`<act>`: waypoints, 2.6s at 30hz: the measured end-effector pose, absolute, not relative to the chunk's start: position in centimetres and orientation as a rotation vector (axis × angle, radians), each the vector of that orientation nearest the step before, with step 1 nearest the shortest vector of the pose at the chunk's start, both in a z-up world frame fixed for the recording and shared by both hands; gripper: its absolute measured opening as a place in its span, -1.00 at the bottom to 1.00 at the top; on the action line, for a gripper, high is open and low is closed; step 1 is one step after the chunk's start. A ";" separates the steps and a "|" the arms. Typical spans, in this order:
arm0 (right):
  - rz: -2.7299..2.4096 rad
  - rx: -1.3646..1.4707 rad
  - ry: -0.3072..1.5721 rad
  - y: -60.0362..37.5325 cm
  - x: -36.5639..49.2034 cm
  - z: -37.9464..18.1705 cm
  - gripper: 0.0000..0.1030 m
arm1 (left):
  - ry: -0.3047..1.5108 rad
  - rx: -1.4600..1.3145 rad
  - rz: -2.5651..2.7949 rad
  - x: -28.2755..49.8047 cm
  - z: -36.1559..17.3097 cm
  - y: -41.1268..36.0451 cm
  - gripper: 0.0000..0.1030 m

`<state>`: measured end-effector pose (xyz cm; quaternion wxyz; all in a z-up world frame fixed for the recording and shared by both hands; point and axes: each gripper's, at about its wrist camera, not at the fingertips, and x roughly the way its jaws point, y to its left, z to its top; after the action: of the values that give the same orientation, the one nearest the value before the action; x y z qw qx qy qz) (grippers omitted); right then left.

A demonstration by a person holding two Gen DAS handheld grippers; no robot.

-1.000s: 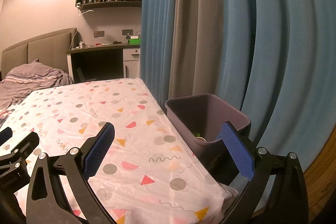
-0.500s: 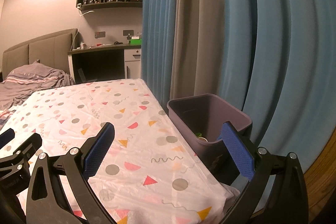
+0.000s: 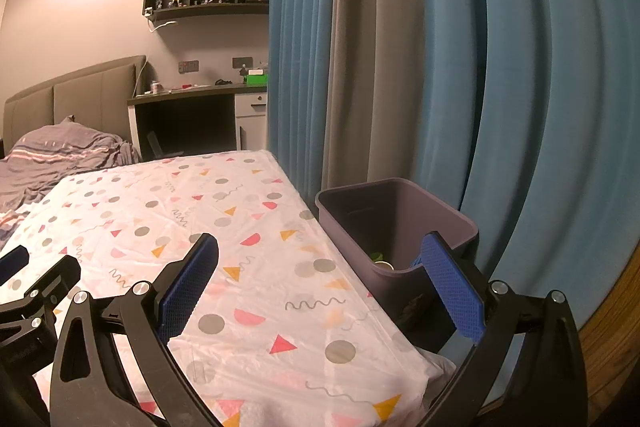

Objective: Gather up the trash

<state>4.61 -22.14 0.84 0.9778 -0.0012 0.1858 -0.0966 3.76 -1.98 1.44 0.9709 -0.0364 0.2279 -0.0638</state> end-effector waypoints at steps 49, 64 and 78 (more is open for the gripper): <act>-0.199 0.004 0.376 -22.3 4.2 0.8 0.89 | 0.461 -0.083 -0.154 3.7 1.0 -2.3 0.89; -0.204 0.008 0.378 -22.4 3.8 0.6 0.89 | 0.454 -0.055 -0.177 3.4 1.2 -2.5 0.48; -0.201 0.010 0.379 -22.4 3.8 0.6 0.89 | 0.442 -0.053 -0.172 3.1 1.6 -2.5 0.48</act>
<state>3.85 -22.44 0.58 0.9771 0.0049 0.1881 -0.0996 3.09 -2.50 1.60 0.9716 -0.0264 0.2191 -0.0851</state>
